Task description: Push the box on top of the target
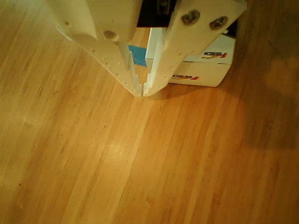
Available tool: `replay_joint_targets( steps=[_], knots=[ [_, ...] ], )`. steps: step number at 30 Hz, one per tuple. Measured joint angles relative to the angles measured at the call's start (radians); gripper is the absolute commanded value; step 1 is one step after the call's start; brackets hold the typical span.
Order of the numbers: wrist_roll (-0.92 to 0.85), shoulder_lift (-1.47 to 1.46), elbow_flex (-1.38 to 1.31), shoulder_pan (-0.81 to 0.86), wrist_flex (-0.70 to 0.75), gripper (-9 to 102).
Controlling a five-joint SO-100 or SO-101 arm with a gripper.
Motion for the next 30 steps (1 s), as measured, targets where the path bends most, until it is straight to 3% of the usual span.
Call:
replay_joint_targets(
  steps=[18, 30],
  knots=[
    [-0.008, 0.052, 0.038, 0.014, -0.009, 0],
    [0.046, 0.052, 0.040, -0.094, -0.091, 0]
  ],
)
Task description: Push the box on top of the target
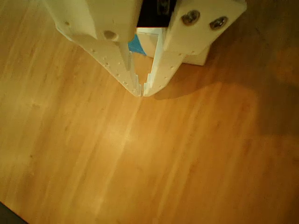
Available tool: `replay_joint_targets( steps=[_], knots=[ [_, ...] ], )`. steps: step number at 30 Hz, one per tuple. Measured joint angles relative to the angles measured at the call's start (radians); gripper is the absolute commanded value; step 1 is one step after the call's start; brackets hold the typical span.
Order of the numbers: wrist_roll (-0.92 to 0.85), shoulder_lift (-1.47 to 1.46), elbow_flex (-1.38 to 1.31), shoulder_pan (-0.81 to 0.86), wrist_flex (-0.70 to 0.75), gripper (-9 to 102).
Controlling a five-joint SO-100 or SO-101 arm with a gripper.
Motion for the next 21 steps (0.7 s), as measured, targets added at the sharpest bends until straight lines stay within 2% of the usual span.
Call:
replay_joint_targets(
  steps=[14, 21],
  knots=[
    [-0.051, 0.034, 0.064, -0.155, 0.043, 0],
    [-0.130, 0.137, 0.120, -0.184, 0.130, 0]
  ],
)
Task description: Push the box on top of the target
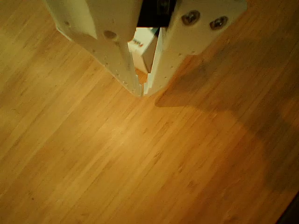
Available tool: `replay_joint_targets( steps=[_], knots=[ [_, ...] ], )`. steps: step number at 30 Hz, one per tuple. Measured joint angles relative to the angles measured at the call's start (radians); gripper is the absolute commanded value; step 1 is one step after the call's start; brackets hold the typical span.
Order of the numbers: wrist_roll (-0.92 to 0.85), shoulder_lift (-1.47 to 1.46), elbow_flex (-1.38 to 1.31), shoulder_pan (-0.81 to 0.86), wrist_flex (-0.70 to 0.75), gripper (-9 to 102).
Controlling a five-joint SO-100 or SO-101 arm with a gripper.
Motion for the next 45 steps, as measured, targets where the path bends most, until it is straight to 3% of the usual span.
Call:
replay_joint_targets(
  steps=[9, 23, 45],
  knots=[
    [-0.153, 0.097, 0.120, -0.011, 0.083, 0],
    [-0.380, 0.112, 0.199, -0.020, 0.069, 0],
    [-0.545, 0.112, 0.124, 0.083, 0.086, 0]
  ],
)
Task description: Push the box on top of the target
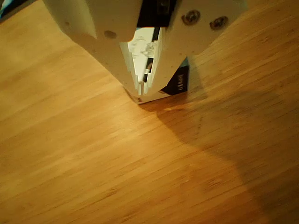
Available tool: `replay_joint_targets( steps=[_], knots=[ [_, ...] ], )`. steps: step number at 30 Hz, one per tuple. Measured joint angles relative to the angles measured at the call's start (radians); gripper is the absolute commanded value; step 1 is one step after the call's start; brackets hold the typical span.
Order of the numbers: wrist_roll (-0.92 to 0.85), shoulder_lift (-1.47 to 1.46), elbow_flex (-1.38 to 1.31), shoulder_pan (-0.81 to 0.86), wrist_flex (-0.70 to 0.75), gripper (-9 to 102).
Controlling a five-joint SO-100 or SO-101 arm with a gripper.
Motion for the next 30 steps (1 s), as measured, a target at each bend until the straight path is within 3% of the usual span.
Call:
replay_joint_targets(
  steps=[13, 30],
  knots=[
    [-0.169, 0.000, 0.054, -0.043, 0.044, 0],
    [-0.305, 0.048, 0.084, 0.040, 0.060, 0]
  ],
)
